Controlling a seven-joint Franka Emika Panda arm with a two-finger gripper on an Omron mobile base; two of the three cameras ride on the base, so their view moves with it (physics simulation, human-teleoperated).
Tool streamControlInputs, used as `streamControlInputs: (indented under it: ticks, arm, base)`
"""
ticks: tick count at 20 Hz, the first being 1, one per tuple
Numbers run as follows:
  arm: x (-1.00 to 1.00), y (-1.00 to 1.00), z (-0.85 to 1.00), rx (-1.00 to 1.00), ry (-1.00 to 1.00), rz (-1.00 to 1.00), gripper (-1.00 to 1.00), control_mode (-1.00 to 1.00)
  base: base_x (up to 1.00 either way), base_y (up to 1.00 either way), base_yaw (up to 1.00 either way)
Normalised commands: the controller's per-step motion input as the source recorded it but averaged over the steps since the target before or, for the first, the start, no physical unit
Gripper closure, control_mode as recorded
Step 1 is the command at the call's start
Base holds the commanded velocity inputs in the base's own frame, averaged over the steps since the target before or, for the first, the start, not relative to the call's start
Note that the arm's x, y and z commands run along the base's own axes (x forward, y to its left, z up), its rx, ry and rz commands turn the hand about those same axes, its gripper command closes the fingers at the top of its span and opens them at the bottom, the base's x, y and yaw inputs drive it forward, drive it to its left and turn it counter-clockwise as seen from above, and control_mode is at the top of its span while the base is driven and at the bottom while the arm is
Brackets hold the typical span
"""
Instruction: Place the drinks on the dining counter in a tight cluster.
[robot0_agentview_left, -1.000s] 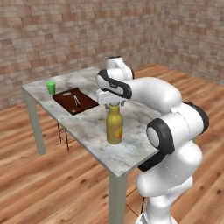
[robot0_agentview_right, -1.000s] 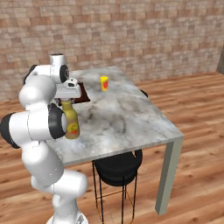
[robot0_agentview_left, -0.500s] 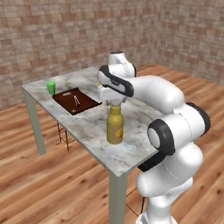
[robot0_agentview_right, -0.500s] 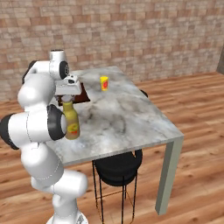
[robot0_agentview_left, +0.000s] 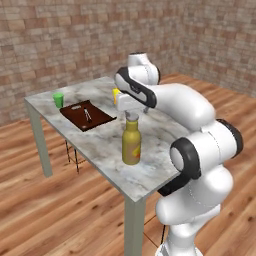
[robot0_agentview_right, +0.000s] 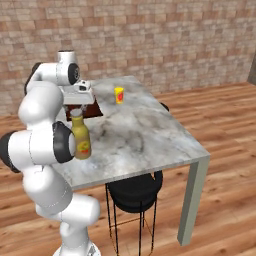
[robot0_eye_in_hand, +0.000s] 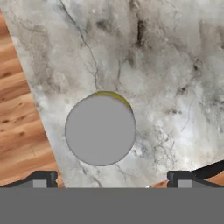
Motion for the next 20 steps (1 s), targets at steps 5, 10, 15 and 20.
streamControlInputs:
  ticks: [5, 10, 15, 20]
  arm:
    - [-0.75, -0.16, 0.00, 0.00, 0.00, 0.00, -1.00, -1.00]
    - [-0.91, -0.22, 0.00, 0.04, -0.04, 0.00, -1.00, -1.00]
    - [-0.79, -0.24, 0.00, 0.09, -0.11, 0.00, -1.00, -1.00]
    - [-0.67, -0.16, 0.00, 0.08, -0.15, 0.00, -1.00, -1.00]
  base:
    - [0.00, 0.00, 0.00]
    - [0.00, 0.00, 0.00]
    - [0.00, 0.00, 0.00]
    - [0.00, 0.00, 0.00]
